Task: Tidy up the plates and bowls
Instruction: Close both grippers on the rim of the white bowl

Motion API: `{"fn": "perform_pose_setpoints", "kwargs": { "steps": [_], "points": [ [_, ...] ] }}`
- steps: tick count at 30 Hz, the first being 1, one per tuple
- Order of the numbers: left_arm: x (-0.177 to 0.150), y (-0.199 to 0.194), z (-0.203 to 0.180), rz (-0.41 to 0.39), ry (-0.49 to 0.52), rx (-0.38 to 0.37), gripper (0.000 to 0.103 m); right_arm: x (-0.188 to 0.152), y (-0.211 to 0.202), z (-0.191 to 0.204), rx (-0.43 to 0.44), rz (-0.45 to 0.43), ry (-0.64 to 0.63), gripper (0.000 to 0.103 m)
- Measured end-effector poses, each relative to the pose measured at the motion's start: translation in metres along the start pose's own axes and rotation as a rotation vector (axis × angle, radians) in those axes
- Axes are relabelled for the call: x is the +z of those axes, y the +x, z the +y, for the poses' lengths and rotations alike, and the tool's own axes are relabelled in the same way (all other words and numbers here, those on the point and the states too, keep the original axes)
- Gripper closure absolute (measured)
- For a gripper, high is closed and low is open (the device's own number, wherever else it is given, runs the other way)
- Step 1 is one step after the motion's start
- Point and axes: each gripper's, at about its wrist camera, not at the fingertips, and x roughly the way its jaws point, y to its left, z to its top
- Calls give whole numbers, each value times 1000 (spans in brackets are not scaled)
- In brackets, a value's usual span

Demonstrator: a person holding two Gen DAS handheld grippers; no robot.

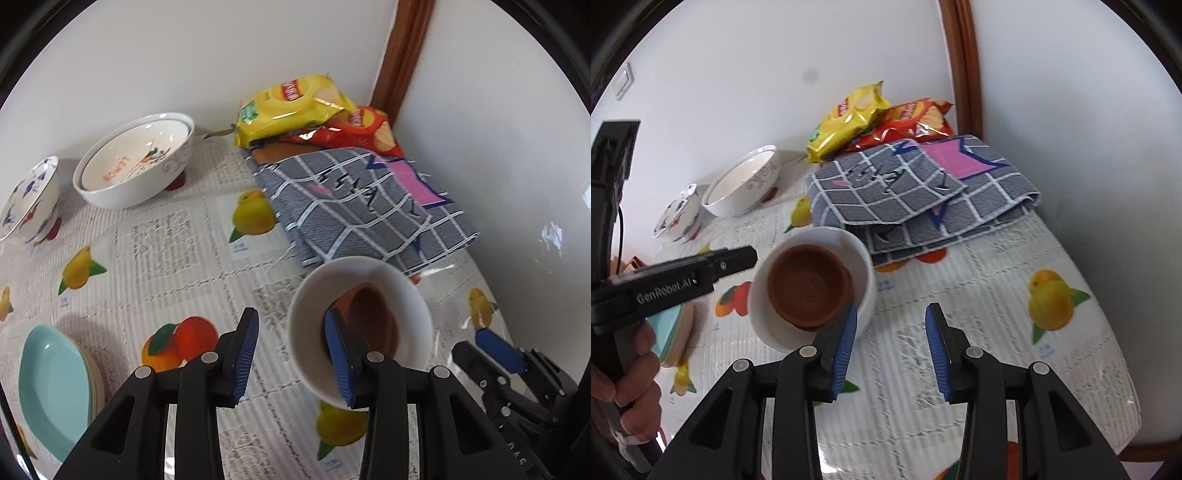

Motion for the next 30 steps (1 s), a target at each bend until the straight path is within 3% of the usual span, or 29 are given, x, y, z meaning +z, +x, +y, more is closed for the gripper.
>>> {"fn": "perform_pose_setpoints", "kwargs": {
  "steps": [7, 17, 30],
  "points": [
    [-9, 9, 7, 34, -6, 5, 67, 10, 14, 15, 10, 8, -18, 65],
    [-13, 32, 7, 79, -10, -8, 67, 8, 45, 21, -46, 74, -27, 83],
    [-15, 53, 8, 102, -9, -17, 67, 10, 60, 22, -48, 89, -49, 84]
  ]
}}
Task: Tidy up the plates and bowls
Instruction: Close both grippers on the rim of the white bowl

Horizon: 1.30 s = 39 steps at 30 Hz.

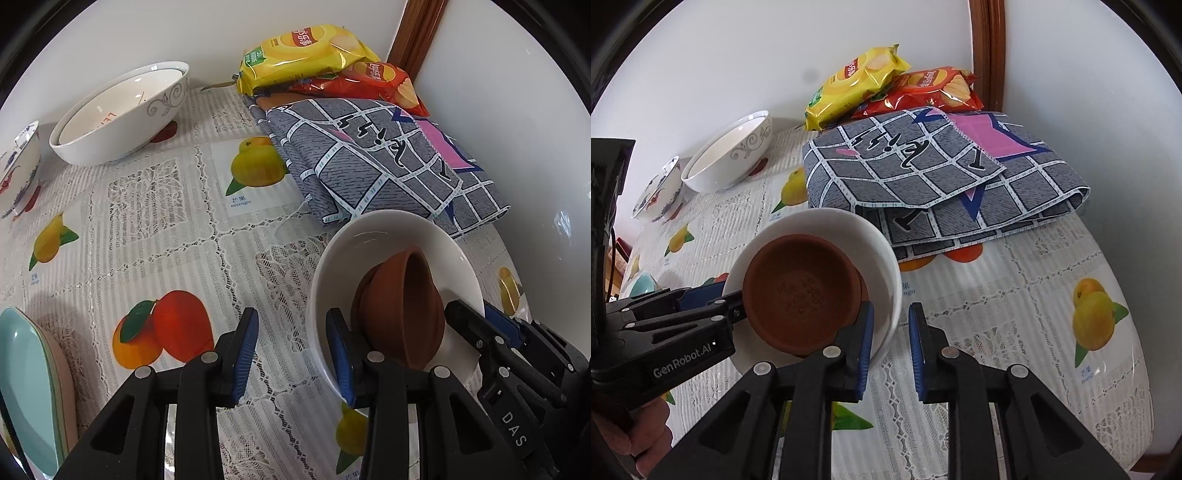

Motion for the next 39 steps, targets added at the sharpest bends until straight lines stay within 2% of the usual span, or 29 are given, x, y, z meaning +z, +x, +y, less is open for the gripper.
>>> {"fn": "perform_pose_setpoints", "kwargs": {
  "steps": [6, 18, 25, 29, 33, 36, 39],
  "points": [
    [0, 7, -4, 10, 15, -2, 67, 2, 5, -3, -27, 12, 4, 76],
    [0, 10, -1, 9, 5, -14, 63, 3, 12, -1, -39, -4, -12, 71],
    [-2, 8, -2, -11, 7, 9, 61, 2, 13, -1, -42, -16, -22, 70],
    [-2, 8, -1, -17, 1, -6, 66, 1, 14, -2, -40, -17, -1, 70],
    [-3, 8, -4, -14, 7, -40, 79, 1, 14, 0, -36, -14, -5, 76],
    [-1, 8, -8, -3, 20, -31, 80, 2, 15, 1, -32, -7, 7, 77],
    [0, 10, -3, 15, -9, -65, 81, 2, 16, -2, -13, 2, 28, 78]
  ]
}}
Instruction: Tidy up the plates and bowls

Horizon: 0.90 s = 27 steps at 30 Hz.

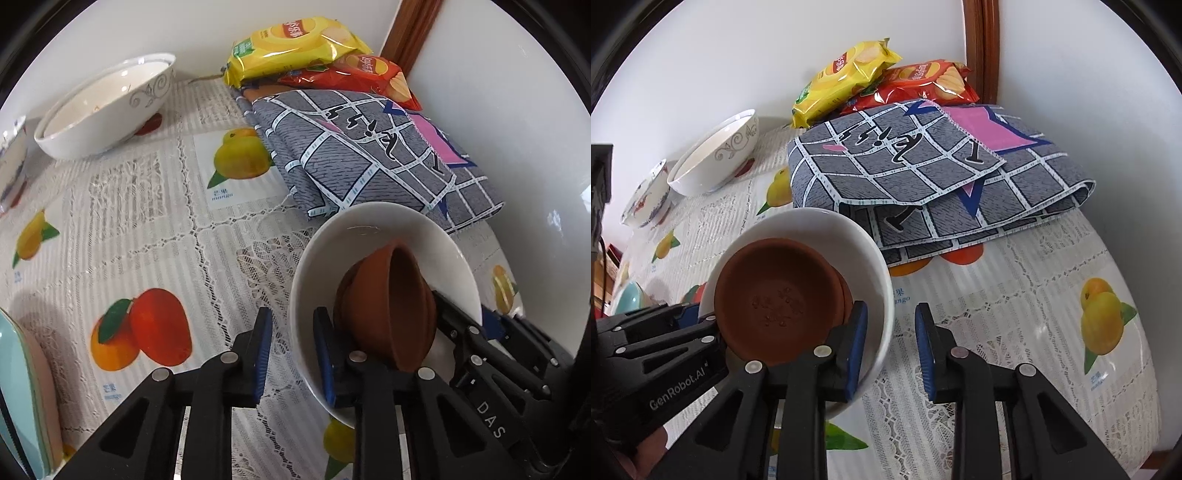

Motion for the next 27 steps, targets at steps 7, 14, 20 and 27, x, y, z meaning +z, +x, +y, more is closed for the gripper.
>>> {"fn": "perform_pose_setpoints", "kwargs": {
  "steps": [7, 14, 20, 27],
  "points": [
    [-7, -3, -2, -32, 2, -26, 89, -5, -4, 4, 15, -35, 20, 89],
    [-18, -11, 5, -11, -17, -44, 89, -16, -12, 7, 24, -29, 39, 88],
    [-32, -21, 11, -2, -27, -42, 89, -25, -20, 11, 36, -13, 53, 89],
    [-50, -35, 15, -1, -23, -34, 91, -43, -29, 15, 62, -6, 87, 93]
  ]
}}
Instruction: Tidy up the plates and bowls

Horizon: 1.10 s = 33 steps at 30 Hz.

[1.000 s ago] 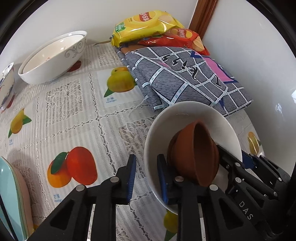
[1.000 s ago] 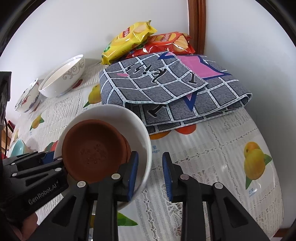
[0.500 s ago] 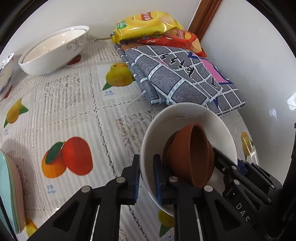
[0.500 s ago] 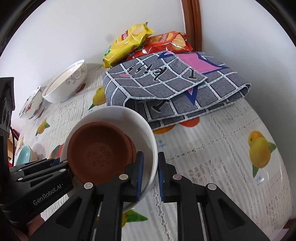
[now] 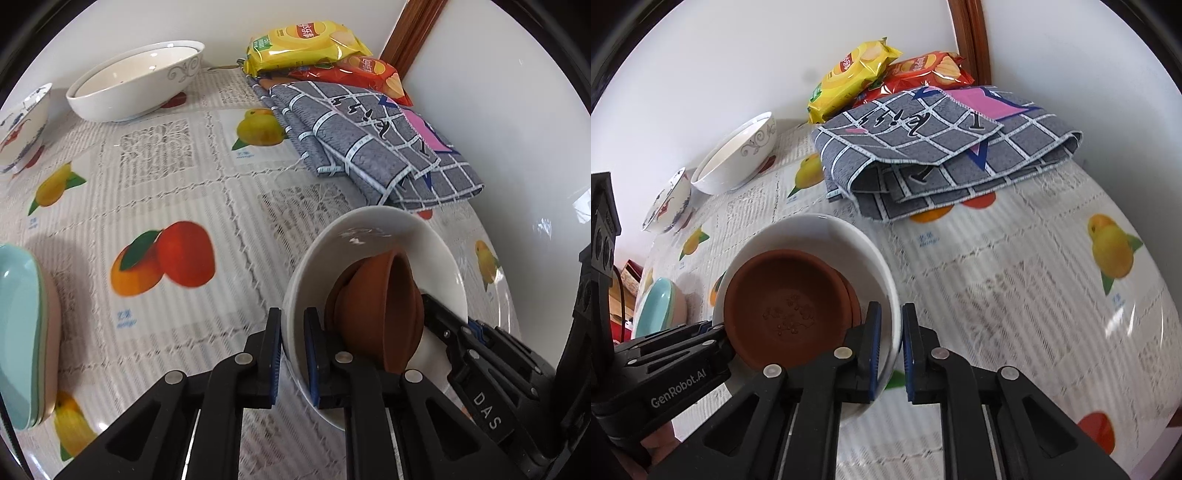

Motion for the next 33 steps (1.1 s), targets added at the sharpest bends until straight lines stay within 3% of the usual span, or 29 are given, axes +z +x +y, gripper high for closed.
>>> {"fn": "perform_pose_setpoints", "kwargs": {
  "steps": [11, 19, 29, 33],
  "points": [
    [-15, -6, 6, 4, -6, -12, 89, -13, -5, 13, -24, 16, -45, 92],
    [-13, -4, 6, -4, -3, -18, 86, -10, 1, 8, 7, 29, -31, 92],
    [-17, -4, 6, -10, 10, -23, 83, -16, -1, -1, 0, -40, 15, 72],
    [-16, -2, 8, -9, 12, -26, 78, -17, -2, -1, -14, -50, 11, 70]
  ]
}}
